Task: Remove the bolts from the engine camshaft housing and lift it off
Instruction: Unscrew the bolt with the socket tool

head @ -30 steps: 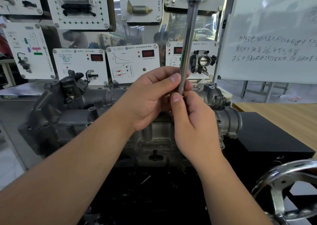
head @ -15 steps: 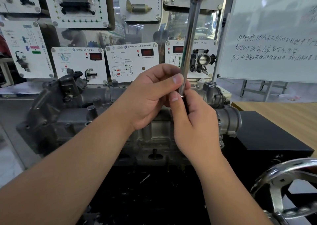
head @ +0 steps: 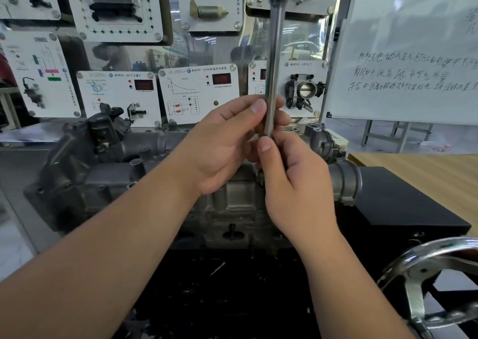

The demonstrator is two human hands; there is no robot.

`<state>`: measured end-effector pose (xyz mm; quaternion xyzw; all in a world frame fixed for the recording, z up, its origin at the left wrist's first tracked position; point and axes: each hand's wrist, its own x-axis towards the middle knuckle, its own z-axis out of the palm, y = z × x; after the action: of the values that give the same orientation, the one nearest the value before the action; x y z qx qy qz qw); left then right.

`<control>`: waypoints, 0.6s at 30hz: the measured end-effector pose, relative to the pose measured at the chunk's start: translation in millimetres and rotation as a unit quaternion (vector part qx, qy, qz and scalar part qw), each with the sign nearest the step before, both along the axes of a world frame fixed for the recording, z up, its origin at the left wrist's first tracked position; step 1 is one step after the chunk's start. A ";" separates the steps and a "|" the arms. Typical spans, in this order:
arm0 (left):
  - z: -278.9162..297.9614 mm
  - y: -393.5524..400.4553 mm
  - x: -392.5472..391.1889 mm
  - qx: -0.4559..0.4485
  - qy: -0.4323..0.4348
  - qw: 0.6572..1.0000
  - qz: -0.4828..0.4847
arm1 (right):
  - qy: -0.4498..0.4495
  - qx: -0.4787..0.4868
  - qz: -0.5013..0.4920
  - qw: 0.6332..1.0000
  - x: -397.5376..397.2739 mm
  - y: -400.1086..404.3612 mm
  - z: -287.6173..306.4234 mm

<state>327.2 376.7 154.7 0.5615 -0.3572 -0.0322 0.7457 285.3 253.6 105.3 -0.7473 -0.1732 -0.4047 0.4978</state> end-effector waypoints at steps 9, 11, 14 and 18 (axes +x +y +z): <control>-1.6 0.3 1.7 -0.028 -0.002 1.000 -0.013 | 0.007 0.021 0.000 1.000 2.5 2.3 -2.3; -2.0 -0.4 2.4 -0.038 -0.010 0.999 -0.003 | -0.013 0.015 -0.005 1.000 2.4 1.2 -2.5; -1.9 0.3 3.4 -0.022 -0.009 1.000 0.005 | -0.007 -0.001 -0.007 1.000 1.3 1.4 -2.3; -1.3 1.7 2.3 0.009 -0.002 1.000 -0.021 | 0.019 -0.001 0.000 1.000 0.9 2.1 -2.5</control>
<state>329.5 378.4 153.4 0.5604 -0.3697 -0.0499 0.7394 286.2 255.8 102.8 -0.7556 -0.1639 -0.3902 0.4999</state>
